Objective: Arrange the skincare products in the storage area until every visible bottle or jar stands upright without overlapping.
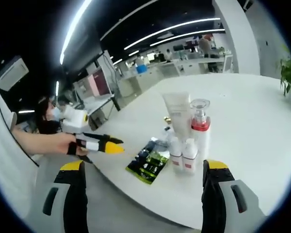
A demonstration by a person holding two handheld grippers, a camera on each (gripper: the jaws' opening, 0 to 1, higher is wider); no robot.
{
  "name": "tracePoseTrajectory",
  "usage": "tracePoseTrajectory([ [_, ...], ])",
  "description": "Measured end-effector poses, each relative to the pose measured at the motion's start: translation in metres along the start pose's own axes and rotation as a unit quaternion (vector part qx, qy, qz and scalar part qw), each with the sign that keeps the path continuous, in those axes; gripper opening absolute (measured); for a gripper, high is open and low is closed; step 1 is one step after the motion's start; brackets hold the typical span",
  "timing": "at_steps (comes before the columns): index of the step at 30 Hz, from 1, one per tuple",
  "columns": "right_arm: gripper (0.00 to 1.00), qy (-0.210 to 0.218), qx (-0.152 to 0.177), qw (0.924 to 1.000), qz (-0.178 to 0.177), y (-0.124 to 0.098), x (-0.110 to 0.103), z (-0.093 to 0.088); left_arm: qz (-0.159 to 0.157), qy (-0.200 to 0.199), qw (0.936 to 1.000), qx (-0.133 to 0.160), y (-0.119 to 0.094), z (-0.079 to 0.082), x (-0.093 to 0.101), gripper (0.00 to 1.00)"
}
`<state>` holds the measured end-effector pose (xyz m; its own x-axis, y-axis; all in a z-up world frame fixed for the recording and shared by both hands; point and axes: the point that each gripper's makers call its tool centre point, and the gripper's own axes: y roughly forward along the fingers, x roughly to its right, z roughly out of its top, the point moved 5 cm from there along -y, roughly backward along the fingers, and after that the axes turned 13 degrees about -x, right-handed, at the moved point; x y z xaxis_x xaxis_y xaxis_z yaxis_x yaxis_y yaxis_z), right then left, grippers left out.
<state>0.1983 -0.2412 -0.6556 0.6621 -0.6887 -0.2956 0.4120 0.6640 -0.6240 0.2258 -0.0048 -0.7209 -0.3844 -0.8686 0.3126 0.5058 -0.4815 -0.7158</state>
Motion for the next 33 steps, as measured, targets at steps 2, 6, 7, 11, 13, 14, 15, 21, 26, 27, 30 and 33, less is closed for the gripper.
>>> tracePoseTrajectory([
  [2,0.99,-0.004,0.001,1.0000,0.002,-0.001,-0.001,0.001,0.000,0.011,0.9999,0.001,-0.007,0.000,0.001,0.38],
  [6,0.99,-0.004,0.002,1.0000,0.005,-0.002,-0.005,0.002,0.000,0.020,0.9998,0.007,-0.020,0.002,0.003,0.41],
  [7,0.99,-0.003,0.002,1.0000,0.006,-0.003,-0.006,0.002,0.001,0.022,0.9997,0.008,-0.022,0.002,0.004,0.41],
  [11,0.99,-0.003,-0.002,1.0000,0.007,-0.002,-0.009,0.003,0.009,0.033,0.9993,0.017,-0.038,0.005,0.005,0.43],
  [13,0.99,-0.006,-0.001,0.9999,0.009,-0.002,-0.011,0.004,0.008,0.035,0.9991,0.023,-0.044,0.007,0.006,0.45],
  [14,0.99,-0.009,0.000,0.9999,0.008,-0.002,-0.014,0.006,0.005,0.036,0.9990,0.027,-0.049,0.008,0.006,0.47],
  [15,0.99,-0.012,-0.001,0.9999,0.008,-0.001,-0.016,0.006,0.003,0.038,0.9989,0.029,-0.052,0.009,0.006,0.49],
  [21,0.99,-0.018,0.004,0.9998,0.008,0.001,-0.025,0.008,-0.003,0.044,0.9981,0.042,-0.073,0.010,0.008,0.58],
  [26,0.99,-0.029,0.006,0.9996,-0.003,-0.001,-0.029,0.006,-0.012,0.053,0.9972,0.052,-0.089,0.005,0.007,0.64],
  [27,0.99,-0.033,0.006,0.9994,-0.007,-0.001,-0.028,0.005,-0.014,0.055,0.9970,0.053,-0.091,0.004,0.008,0.66],
  [30,1.00,-0.045,0.007,0.9988,-0.020,-0.002,-0.023,0.001,-0.020,0.070,0.9960,0.053,-0.096,-0.002,0.006,0.70],
  [33,1.00,-0.020,0.044,0.9989,-0.002,-0.005,-0.019,0.005,-0.026,0.078,0.9951,0.055,-0.100,-0.005,0.007,0.73],
])
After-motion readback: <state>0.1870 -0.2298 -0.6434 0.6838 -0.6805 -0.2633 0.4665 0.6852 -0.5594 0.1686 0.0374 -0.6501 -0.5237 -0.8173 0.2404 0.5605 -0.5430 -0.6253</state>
